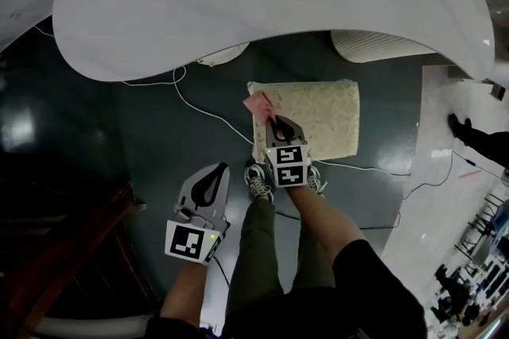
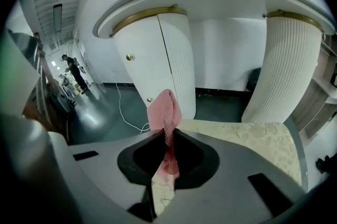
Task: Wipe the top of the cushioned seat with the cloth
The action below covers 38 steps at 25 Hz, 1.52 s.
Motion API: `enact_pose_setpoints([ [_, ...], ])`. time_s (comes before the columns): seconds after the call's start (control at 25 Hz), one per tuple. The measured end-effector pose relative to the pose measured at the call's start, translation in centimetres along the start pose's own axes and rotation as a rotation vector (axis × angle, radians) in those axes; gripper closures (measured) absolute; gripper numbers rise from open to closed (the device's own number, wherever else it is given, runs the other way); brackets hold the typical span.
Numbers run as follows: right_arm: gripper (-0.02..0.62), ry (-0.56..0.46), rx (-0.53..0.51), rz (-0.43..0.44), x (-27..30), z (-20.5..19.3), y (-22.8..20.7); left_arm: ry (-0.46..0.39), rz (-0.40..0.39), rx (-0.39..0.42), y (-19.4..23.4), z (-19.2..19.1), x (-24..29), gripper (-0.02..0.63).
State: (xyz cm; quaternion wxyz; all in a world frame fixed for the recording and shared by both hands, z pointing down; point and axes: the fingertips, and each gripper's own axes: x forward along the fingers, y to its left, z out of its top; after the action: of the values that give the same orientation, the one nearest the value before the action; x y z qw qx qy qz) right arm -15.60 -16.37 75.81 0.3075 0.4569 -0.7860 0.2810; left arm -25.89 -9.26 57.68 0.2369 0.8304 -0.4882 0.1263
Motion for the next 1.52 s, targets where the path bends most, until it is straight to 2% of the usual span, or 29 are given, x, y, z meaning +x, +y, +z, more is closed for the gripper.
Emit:
enact_pose_setpoints([
  [0.36, 0.560, 0.068, -0.023, 0.008, 4.8, 0.0, 1.7, 0.000, 0.032, -0.017, 1.8, -1.7, 0.5, 0.586],
  [0.72, 0.558, 0.141, -0.067, -0.027, 5.4, -0.9, -1.3, 0.000, 0.054, -0.046, 0.8, -3.4, 1.1, 0.586],
  [0.96, 0.559, 0.158, -0.017, -0.101, 2.8, -1.6, -6.7, 0.015, 0.038, -0.035, -1.4, -4.1, 1.6, 0.586],
  [1.28, 0.558, 0.178, 0.036, -0.249, -1.9, -4.4, -19.0, -0.005, 0.049, -0.028, -5.3, -3.5, 4.0, 0.586],
  [1.52, 0.558, 0.186, 0.070, -0.332, -5.3, -6.5, -27.3, 0.007, 0.013, -0.021, -10.3, -4.1, 7.0, 0.586],
])
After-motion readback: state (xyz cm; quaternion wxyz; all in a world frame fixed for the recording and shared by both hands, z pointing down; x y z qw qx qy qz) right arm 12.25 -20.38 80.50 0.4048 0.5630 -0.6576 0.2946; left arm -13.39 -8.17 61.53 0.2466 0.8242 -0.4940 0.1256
